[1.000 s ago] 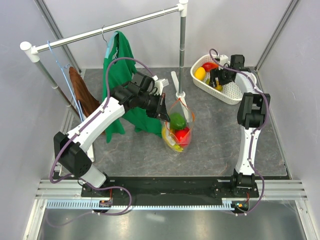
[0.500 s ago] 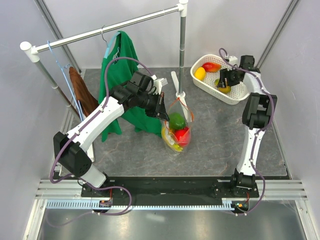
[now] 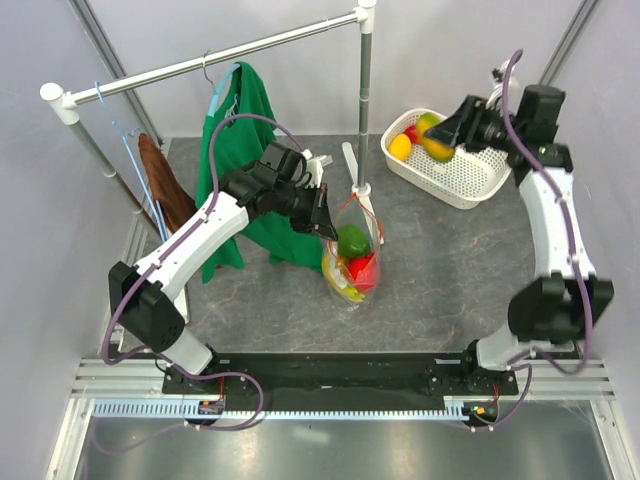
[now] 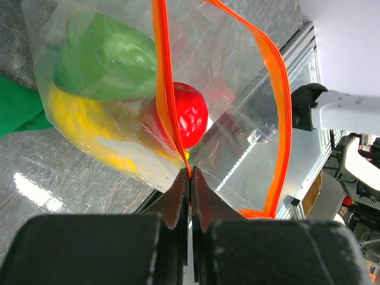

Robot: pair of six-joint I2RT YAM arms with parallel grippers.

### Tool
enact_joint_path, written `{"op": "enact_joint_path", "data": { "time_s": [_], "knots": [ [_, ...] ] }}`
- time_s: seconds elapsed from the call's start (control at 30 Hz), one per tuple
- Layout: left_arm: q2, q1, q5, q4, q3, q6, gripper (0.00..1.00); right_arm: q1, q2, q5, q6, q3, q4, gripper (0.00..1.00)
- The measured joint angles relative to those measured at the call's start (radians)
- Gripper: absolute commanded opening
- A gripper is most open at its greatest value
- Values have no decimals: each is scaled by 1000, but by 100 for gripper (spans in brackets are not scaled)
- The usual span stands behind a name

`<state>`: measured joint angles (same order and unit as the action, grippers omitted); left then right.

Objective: Place the food in the zip-top bag and seal the zipper
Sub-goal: Place the fake fruit in the zipper food storage bag.

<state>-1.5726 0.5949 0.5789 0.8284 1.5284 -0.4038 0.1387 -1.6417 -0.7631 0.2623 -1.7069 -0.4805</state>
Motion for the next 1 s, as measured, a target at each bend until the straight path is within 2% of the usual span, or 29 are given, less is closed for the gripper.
{"op": "enact_joint_path", "data": {
  "time_s": [0.1,0.2,0.43,0.7,0.83,0.87,0.9,0.93,1.0],
  "knots": [
    [-5,-2,0,-1,0,-2,2,-105,183,-1,162,164,57,0],
    [-5,-4,0,-1,0,-4,2,-219,320,81,306,289,56,0],
    [-5,-5,0,-2,0,-11,2,-415,446,236,467,388,37,0],
    [-5,-5,0,-6,0,-16,2,-584,455,393,578,503,-42,2],
    [-5,-5,0,-11,0,-17,2,-623,423,443,575,505,-58,21],
    [-5,-5,0,-13,0,-18,2,-630,414,455,571,503,-58,34],
    [-5,-5,0,-15,0,-18,2,-638,404,467,568,500,-58,42],
    [-5,-5,0,-16,0,-18,2,-647,396,478,562,499,-58,58],
    [-5,-5,0,-16,0,-18,2,-663,387,499,551,498,-60,64]
  ]
}}
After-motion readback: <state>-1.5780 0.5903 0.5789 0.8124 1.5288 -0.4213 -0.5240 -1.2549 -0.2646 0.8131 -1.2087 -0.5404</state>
